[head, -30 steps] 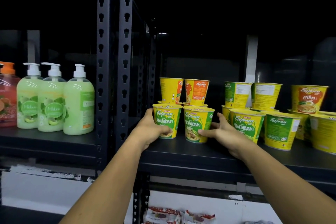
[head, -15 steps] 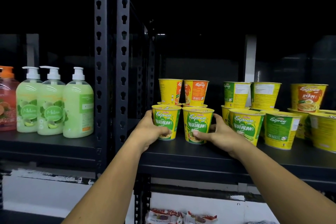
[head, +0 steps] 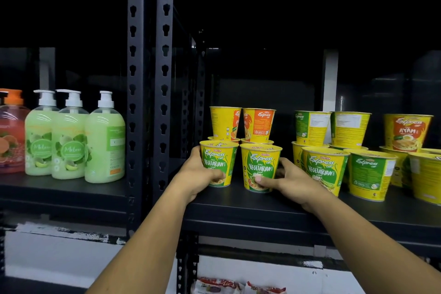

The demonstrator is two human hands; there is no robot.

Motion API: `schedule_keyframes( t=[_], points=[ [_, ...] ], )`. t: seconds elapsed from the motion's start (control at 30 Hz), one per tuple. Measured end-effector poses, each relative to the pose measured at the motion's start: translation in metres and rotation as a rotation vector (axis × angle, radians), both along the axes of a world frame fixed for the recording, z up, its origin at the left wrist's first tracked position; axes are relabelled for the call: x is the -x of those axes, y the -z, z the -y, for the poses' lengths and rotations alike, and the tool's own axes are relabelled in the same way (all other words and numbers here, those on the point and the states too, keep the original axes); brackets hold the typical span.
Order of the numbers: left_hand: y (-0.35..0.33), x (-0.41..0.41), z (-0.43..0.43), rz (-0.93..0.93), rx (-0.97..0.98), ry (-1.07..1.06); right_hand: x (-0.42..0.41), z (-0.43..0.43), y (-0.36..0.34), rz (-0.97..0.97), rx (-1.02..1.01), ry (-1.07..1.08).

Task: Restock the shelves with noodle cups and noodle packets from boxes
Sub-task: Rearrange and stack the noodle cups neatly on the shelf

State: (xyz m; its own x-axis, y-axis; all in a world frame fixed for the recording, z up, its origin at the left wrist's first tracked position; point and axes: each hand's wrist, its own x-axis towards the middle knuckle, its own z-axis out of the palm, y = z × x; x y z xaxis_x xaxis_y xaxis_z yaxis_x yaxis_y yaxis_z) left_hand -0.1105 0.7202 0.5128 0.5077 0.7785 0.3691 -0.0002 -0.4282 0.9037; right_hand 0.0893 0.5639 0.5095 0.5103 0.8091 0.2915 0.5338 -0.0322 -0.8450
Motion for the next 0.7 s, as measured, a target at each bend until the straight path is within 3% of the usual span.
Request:
schedule_keyframes(
  t=[0.7],
  points=[
    [-0.0007, 0.0001, -0.0002, -0.020, -0.010, 0.005, -0.0044, -0.0051, 0.0022, 0.048, 0.018, 0.036]
  ],
)
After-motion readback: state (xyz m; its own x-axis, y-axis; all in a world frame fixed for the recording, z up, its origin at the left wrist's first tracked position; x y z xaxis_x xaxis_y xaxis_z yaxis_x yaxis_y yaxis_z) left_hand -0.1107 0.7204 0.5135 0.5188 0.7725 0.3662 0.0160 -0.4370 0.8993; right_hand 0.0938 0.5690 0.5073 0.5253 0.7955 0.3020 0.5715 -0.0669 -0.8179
